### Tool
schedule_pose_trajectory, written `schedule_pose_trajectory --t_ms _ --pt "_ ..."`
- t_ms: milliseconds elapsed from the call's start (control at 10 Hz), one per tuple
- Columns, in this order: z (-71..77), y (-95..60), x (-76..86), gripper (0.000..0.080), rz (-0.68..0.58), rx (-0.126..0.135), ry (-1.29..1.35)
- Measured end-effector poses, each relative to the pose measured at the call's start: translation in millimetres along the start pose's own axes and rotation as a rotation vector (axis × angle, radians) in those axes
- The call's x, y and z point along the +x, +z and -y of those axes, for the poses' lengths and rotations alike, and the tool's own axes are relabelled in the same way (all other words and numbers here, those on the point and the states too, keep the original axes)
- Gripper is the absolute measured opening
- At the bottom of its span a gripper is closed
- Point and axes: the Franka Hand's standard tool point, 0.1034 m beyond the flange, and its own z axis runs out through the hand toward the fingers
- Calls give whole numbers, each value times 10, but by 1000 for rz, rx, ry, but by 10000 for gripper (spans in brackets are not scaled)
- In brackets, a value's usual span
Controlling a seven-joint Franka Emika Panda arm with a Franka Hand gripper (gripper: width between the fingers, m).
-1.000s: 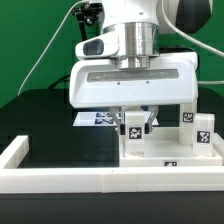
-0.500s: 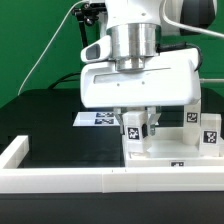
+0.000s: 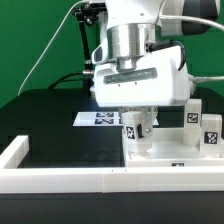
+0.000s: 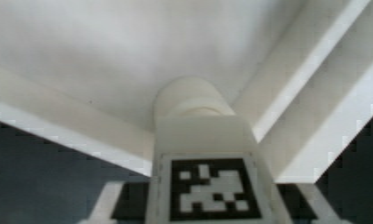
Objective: Assemble square table
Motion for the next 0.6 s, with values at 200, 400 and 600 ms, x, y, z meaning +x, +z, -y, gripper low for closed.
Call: schedule_pose_trajectory --t_ms 200,400,600 --pt "0 -2 5 271 2 2 38" --pt "5 -2 2 444 1 3 -30" --pt "37 -15 9 613 -12 13 -184"
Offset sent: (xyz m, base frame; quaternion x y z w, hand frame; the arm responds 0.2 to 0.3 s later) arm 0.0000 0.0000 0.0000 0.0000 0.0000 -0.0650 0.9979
